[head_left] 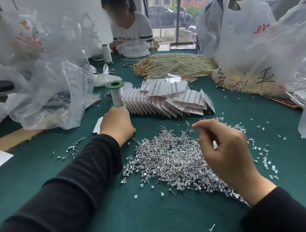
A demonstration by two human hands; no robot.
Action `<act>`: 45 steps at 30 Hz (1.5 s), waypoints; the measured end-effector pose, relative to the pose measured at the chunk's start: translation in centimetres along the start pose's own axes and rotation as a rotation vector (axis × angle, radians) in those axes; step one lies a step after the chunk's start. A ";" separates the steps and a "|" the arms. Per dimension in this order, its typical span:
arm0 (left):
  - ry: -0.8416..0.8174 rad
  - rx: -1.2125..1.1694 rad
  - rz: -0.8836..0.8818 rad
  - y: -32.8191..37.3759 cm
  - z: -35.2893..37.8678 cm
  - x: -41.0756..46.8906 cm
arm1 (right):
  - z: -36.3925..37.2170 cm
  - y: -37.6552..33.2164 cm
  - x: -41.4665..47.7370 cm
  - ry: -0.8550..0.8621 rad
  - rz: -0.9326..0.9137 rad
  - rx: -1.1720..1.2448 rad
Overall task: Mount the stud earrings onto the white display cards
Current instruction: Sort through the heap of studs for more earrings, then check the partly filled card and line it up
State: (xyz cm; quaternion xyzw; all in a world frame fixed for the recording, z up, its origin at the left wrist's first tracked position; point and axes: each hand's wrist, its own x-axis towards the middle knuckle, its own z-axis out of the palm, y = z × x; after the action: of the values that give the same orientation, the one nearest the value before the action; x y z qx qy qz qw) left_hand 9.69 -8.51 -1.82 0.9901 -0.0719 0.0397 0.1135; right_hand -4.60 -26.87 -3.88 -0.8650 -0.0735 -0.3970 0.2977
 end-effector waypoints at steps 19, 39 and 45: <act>0.175 -0.583 0.843 6.8 0.4 -8.6 | -3.2 1.6 2.0 -0.054 0.894 0.873; 0.054 -0.460 0.699 7.2 2.9 -8.5 | -6.1 3.6 -0.6 -0.059 0.857 0.756; 0.006 -0.553 0.719 7.5 2.5 -9.1 | -6.3 3.1 -0.6 -0.149 0.959 0.928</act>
State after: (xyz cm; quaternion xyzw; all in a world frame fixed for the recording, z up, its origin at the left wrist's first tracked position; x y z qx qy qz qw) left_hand -0.32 -15.09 -3.43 0.8345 -0.4191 0.0586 0.3529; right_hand -7.95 -32.93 -2.57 -0.6093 0.1354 -0.0874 0.7764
